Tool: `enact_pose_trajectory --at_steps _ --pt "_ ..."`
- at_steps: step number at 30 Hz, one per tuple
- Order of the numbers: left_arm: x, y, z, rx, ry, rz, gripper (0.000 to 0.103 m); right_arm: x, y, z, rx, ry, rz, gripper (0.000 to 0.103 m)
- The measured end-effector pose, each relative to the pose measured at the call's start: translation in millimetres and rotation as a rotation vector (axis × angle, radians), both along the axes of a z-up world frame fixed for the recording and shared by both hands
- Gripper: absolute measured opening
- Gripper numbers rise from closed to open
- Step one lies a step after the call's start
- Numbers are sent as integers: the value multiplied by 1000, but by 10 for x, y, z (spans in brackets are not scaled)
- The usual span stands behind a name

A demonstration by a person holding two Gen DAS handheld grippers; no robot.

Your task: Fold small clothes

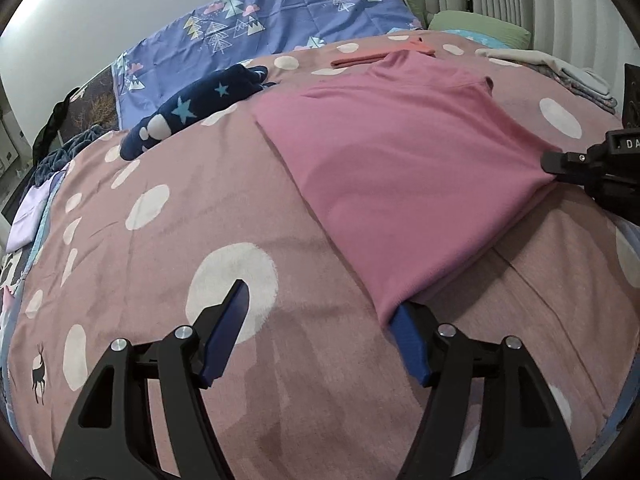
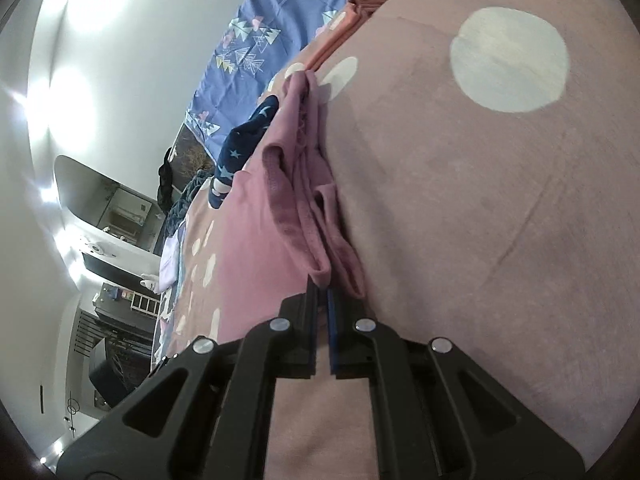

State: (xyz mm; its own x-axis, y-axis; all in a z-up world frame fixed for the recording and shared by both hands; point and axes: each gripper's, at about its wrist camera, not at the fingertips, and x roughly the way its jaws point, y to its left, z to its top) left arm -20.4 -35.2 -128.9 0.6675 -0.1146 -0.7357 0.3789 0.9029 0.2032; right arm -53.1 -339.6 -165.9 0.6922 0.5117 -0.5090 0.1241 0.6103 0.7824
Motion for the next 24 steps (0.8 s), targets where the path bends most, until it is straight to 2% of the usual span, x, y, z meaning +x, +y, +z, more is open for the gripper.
enact_pose_trajectory --at_steps 3,7,11,15,21,23,24 --pt "6 -15 3 -18 14 -31 52 -18 23 125 -44 -40 5 4" --pt "-56 -36 38 -43 42 -80 37 -80 164 382 -209 -115 8 9" --pt "-136 -53 98 -45 37 -107 35 -147 325 676 -400 -219 -14 10" --pt "-202 -67 165 -51 24 -124 35 -163 425 810 -466 -297 25 16" --pt "-237 -27 268 -90 9 -139 35 78 604 679 -469 -271 109 16" --pt "-193 -20 292 -110 -5 -126 35 159 608 561 -459 -231 123 22" --pt "-155 -19 298 -124 -9 -119 35 196 596 485 -489 -191 101 24"
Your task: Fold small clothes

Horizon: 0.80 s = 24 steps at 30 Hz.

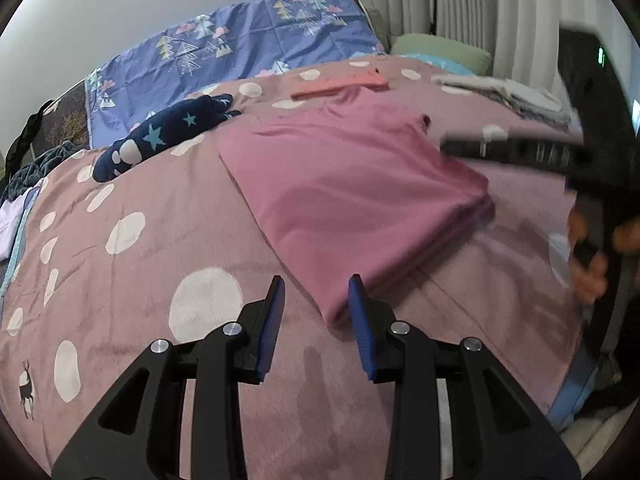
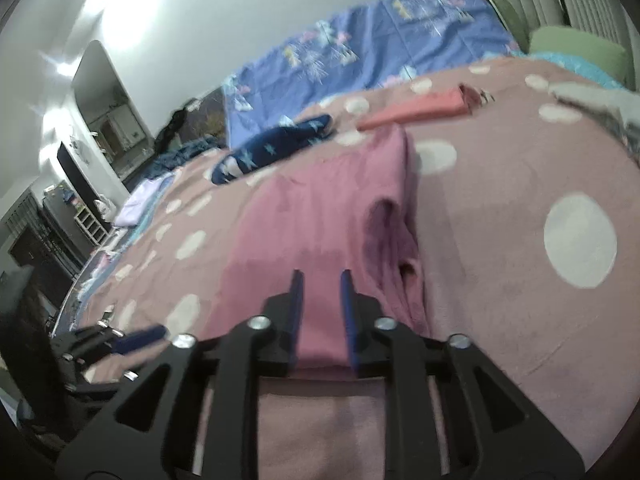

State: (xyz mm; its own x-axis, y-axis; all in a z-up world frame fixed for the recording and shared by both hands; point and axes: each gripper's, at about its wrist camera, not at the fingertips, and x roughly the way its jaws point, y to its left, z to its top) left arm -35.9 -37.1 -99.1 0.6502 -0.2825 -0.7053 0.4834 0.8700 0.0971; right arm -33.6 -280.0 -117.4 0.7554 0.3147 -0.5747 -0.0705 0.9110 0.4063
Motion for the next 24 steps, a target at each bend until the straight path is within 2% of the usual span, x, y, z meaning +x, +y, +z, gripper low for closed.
enact_pose_trajectory --at_steps 2,3,5,7,9,12,16,20,21,23,24 --pt "117 12 -16 -46 9 21 36 53 -37 -162 -107 91 -106 19" --pt "180 21 -42 -63 21 34 39 68 -112 -250 -91 135 -127 12" --pt "331 14 -188 -63 67 56 40 39 -240 -298 15 160 -119 10" --pt "436 -11 -399 -28 124 71 45 -2 -241 -260 5 155 -112 10" --pt "439 24 -397 -52 120 73 47 -50 -206 -205 -27 136 -107 10" --pt "455 77 -413 -68 134 78 54 -66 -226 -94 -27 94 -95 15" --pt "428 75 -422 -58 128 80 55 83 -158 160 -37 10 -46 15" --pt "411 83 -431 -48 119 83 56 302 36 335 -48 -65 58 15" --pt "414 73 -430 -49 119 82 57 368 65 326 -61 -63 65 15" --pt "410 78 -429 -49 120 89 60 585 59 178 -135 12 6 15" --pt "410 84 -429 -52 122 90 61 688 36 50 -191 70 -39 8"
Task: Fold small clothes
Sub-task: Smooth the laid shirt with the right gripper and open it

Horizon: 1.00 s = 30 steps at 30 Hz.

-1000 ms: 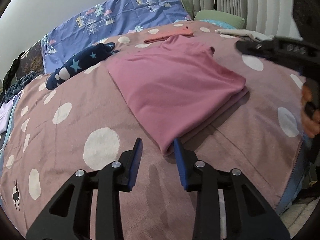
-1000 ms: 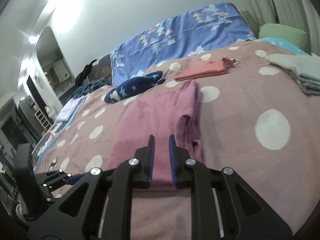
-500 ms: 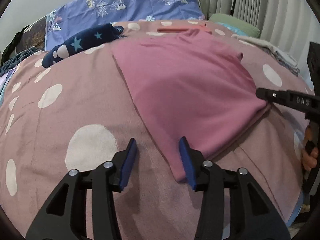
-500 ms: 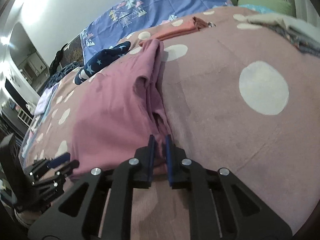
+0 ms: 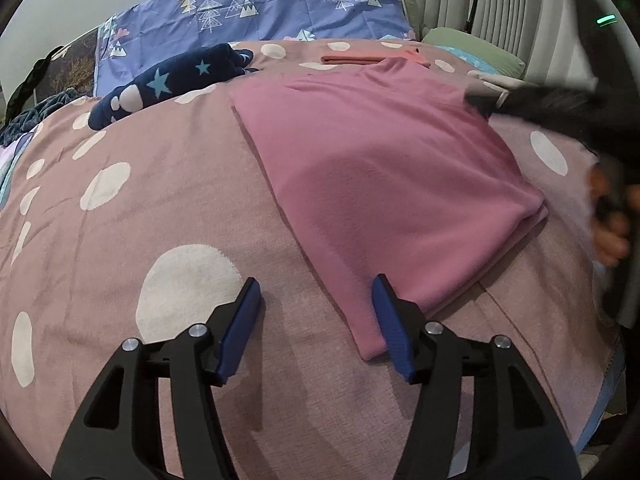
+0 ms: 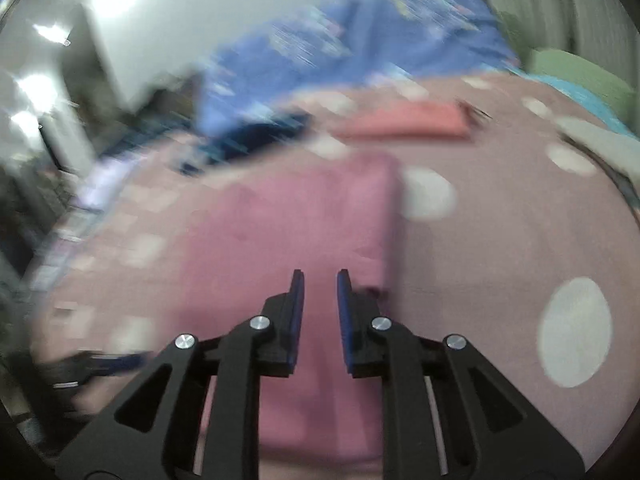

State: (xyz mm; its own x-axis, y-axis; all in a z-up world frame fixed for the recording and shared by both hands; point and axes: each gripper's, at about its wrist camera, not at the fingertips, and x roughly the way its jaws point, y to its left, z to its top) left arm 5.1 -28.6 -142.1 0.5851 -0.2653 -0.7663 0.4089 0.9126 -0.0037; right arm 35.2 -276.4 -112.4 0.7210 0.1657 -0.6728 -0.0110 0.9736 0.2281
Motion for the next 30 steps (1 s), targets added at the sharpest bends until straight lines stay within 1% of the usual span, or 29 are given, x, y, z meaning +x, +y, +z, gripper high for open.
enact_pose_trajectory --at_steps 1,2,3,6,8,9,10,11,12,13,15,17,19,20,21,22,23,26,27,28,29,30 --pt "2 8 0 -4 2 1 62 99 -65 -207 -36 60 -34 5" --pt "3 13 -1 -9 5 0 63 90 -107 -270 -4 62 -32 5" --pt "6 20 -3 -11 7 0 63 46 -151 -254 27 49 -35 5" --pt "33 47 5 -29 21 -1 63 -23 -117 -157 -16 39 -36 5" --pt "55 64 36 -42 37 -9 63 -88 -144 -72 32 24 -17 10" --pt "67 73 56 -49 44 -17 63 -106 -173 -15 62 9 -3 14" --pt "101 107 100 -74 55 -28 63 -114 -211 76 81 -16 6 19" --pt "136 137 143 -100 61 -30 63 -95 -241 163 82 -41 10 23" --pt "166 154 173 -117 63 -30 63 -55 -245 232 75 -55 14 28" --pt "225 184 233 -144 61 -27 63 21 -264 331 60 -72 25 33" --pt "373 204 352 -162 33 -15 63 221 -256 445 33 -90 55 37" --pt "525 165 405 -156 10 -7 63 427 -233 487 17 -85 73 38" --pt "753 114 400 -135 10 18 63 688 -195 509 6 -64 85 38" --pt "870 84 375 -130 17 26 63 805 -162 509 -2 -58 95 39" --pt "933 67 358 -129 23 32 63 913 -122 502 -19 -54 103 41" --pt "1055 34 313 -132 40 43 63 1037 -61 478 -50 -45 114 44" --pt "1117 30 290 -139 51 49 63 1136 -14 450 -78 -34 123 45" --pt "1329 10 204 -188 87 72 64 1425 70 290 -178 10 116 46" --pt "1400 3 171 -210 98 78 64 1481 65 248 -185 22 113 46" --pt "1437 -1 150 -222 104 81 64 1540 53 179 -183 40 113 33" --pt "1470 -6 115 -233 110 83 64 1570 34 119 -184 53 109 12" --pt "1495 -9 76 -237 114 81 67 1593 7 73 -199 65 93 3"
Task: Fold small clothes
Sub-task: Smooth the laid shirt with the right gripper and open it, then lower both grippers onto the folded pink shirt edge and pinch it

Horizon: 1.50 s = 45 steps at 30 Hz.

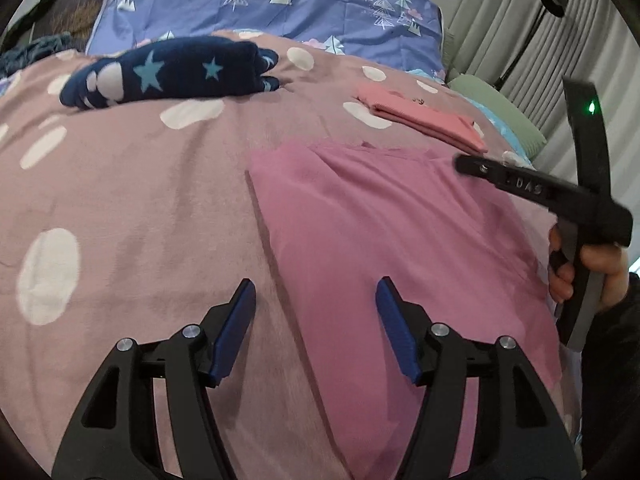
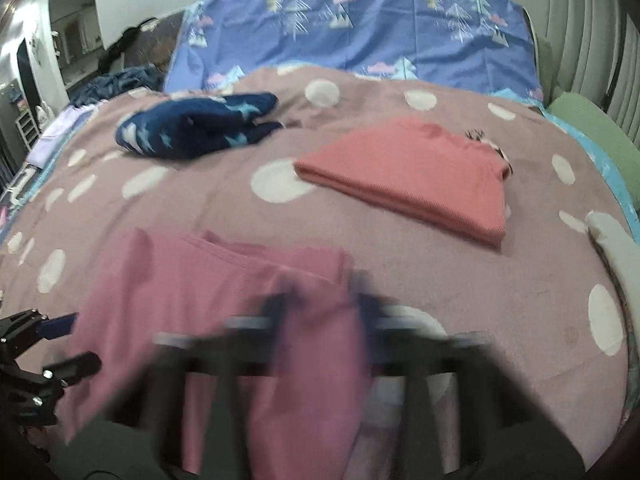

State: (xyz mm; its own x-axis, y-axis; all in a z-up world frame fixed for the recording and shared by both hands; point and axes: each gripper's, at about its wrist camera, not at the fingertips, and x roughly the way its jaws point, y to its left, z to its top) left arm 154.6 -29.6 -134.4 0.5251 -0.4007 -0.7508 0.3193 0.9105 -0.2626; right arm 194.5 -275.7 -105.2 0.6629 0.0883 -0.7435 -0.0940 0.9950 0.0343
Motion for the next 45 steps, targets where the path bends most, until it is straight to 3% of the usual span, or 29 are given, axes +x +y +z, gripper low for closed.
enact_pose_trajectory --at_steps 4,7,11,12,13,14,15,17,19,21,23,31,39,45 --pt "-28 13 -87 -7 -34 -14 69 93 -604 -258 101 46 -249 0" --pt "-26 22 -89 -12 -33 -16 69 -5 -809 -224 253 23 -211 0" --pt "-24 15 -93 -6 -38 -16 69 -267 -784 16 309 -37 -144 6" --pt "-23 17 -91 -6 -38 -16 69 -318 -729 73 309 -44 -114 19" --pt "-21 17 -92 -6 -38 -16 70 -341 -624 116 281 -39 -74 53" --pt "-19 18 -93 -6 -38 -17 70 -355 -487 119 238 -24 -38 65" --pt "-20 17 -92 -7 -38 -18 71 -353 -414 104 214 -12 -15 65" --pt "-21 26 -96 -15 -35 -21 71 -259 -210 -74 152 58 18 28" --pt "-19 37 -100 -24 -33 -22 72 -178 -238 -276 178 92 -23 25" --pt "-32 33 -97 -18 -37 -21 72 -165 -455 -306 333 99 -63 22" --pt "-44 26 -93 -10 -41 -20 72 -219 -600 -292 425 96 -102 22" --pt "-39 49 -94 -21 -38 -19 72 -694 -692 -120 471 97 -20 48" --pt "-32 61 -98 -33 -32 -19 73 -1014 -582 -245 521 174 76 54" --pt "-21 58 -103 -38 -27 -25 76 -856 -559 -284 551 171 137 51"
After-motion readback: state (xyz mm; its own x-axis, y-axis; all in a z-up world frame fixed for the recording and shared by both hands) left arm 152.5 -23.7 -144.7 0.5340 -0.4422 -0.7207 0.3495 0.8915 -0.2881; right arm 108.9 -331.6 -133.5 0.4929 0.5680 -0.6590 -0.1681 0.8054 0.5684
